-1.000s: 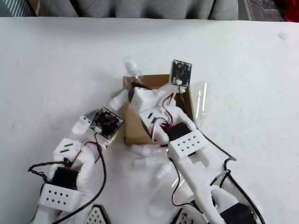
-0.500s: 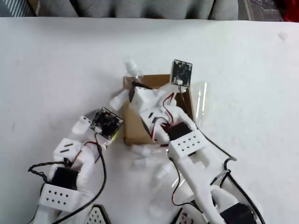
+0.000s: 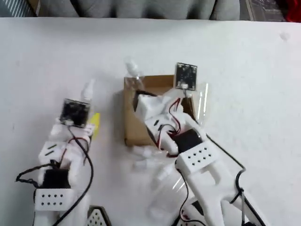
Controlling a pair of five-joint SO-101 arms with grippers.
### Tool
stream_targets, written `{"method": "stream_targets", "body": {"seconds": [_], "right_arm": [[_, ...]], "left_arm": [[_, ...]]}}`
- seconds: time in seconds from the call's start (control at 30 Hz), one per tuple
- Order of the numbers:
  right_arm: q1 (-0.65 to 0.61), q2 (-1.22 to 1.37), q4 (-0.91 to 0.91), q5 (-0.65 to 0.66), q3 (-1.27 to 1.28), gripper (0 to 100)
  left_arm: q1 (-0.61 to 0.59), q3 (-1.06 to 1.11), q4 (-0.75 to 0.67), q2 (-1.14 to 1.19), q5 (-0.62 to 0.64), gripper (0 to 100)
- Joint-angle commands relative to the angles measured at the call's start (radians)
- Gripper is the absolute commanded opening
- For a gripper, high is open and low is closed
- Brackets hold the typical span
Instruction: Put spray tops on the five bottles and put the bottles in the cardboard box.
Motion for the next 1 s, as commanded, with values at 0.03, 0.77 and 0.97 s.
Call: {"method": "stream_targets", "body": {"seconds": [0.03, 0.77, 0.97], "right_arm": [[-0.104, -0.042, -0.001, 0.150, -0.005, 2.1], [-0.387, -0.033, -0.424, 0.262, 0.247, 2.1], [-0.398, -0.013, -0.429, 0.262, 0.249, 2.1]], "left_arm": [[-0.076, -0.083, -0.048, -0.018, 0.123, 2], [-0.133, -0.144, -0.097, 0.051, 0.333, 2], [-0.133, -0.298, -0.104, 0.360, 0.334, 2]]}}
